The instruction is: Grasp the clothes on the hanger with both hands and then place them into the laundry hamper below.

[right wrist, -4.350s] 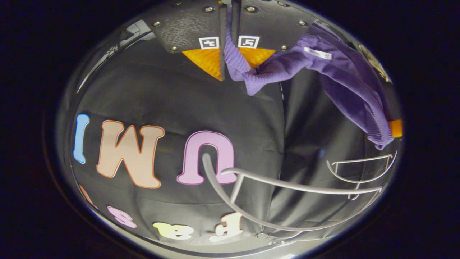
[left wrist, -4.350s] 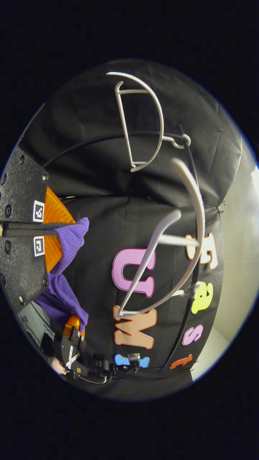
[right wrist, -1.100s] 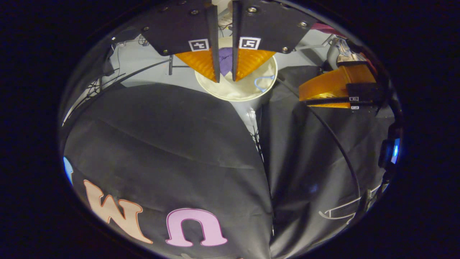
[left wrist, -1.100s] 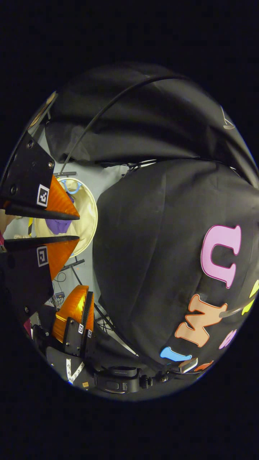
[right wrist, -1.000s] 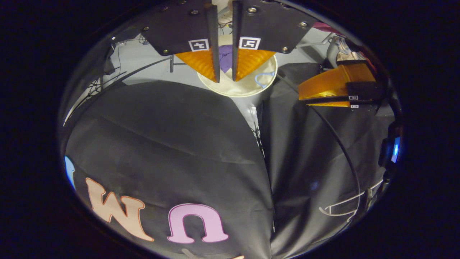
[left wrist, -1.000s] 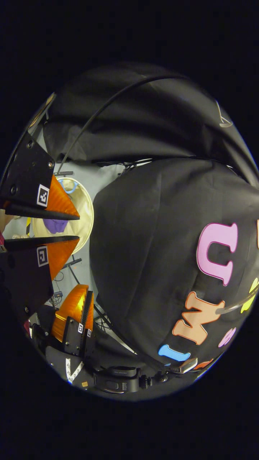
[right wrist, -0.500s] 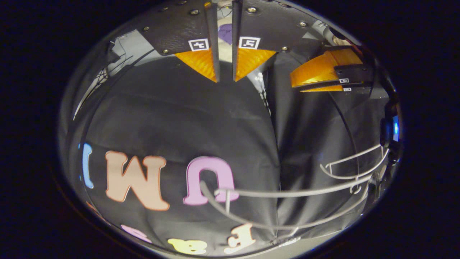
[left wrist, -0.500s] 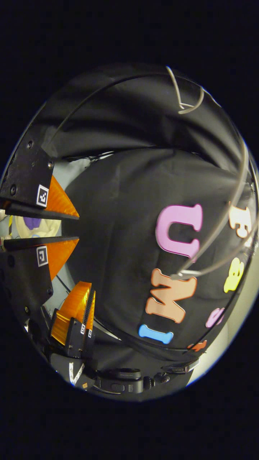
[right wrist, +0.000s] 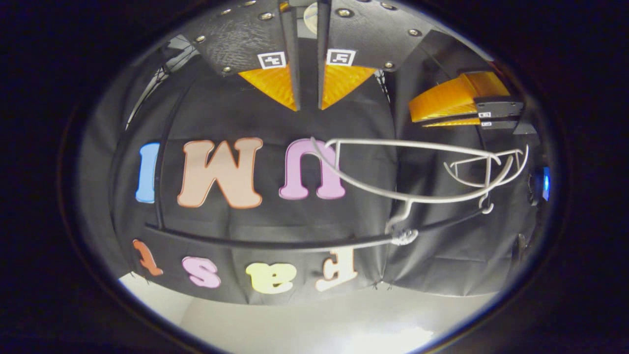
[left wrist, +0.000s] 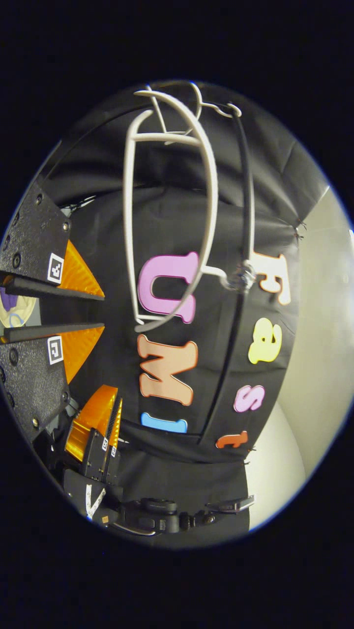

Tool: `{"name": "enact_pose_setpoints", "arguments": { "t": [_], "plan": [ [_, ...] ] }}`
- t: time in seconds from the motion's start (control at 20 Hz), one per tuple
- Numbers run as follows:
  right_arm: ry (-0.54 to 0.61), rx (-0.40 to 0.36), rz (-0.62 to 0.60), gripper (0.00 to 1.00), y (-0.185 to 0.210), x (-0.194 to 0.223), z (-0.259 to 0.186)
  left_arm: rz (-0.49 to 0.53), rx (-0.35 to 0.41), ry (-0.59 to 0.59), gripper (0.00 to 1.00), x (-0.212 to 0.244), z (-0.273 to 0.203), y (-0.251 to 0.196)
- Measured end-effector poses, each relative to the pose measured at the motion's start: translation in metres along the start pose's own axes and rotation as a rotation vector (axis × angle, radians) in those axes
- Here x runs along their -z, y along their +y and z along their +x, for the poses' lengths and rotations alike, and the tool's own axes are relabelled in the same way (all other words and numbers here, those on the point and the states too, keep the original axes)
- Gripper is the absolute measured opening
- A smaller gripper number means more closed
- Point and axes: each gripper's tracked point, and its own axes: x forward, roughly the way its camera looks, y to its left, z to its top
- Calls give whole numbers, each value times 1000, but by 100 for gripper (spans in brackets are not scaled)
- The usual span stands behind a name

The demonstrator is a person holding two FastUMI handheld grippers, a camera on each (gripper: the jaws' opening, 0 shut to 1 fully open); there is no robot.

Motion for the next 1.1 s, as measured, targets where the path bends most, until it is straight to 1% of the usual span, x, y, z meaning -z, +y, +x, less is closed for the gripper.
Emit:
{"name": "enact_pose_setpoints", "arguments": {
  "t": [0.15, 0.2, 0.25, 0.3, 0.5, 0.55, 0.6, 0.65, 0.7, 0.75, 1.05, 1.1],
  "plan": [
    [-53, -5, -14, 16, -1, -29, -22, 26, -10, -74, 17, -30, -13, -7],
    [-75, -15, -17, 16, 0, -38, -22, 44, -23, -104, 33, -39, -17, -7],
    [-92, -15, -18, 20, 0, -45, -27, 60, -21, -124, 41, -46, -19, -8],
    [-108, -18, -19, 20, 1, -52, -31, 73, -17, -135, 49, -52, -25, -11],
    [-173, -27, -17, 60, 6, -73, -39, 89, -27, -179, 82, -63, -21, -21],
    [-179, -21, -20, 66, 5, -77, -41, 90, -31, -181, 90, -64, -25, -19],
    [-188, -20, -20, 74, 4, -78, -43, 92, -36, -186, 99, -65, -26, -19],
    [-194, -18, -16, 82, 4, -80, -46, 97, -39, -189, 96, -66, -28, -17],
    [-198, -15, -9, 82, 3, -81, -47, 98, -42, -195, 92, -68, -30, -17],
    [-199, -11, -3, 87, 2, -82, -49, 99, -45, -197, 92, -69, -32, -16],
    [-211, 10, 3, 87, -5, -86, -56, 101, -47, -215, 92, -77, -36, -18],
    [-213, 13, 3, 87, -6, -88, -57, 107, -46, -216, 95, -78, -36, -19]
  ]
}}
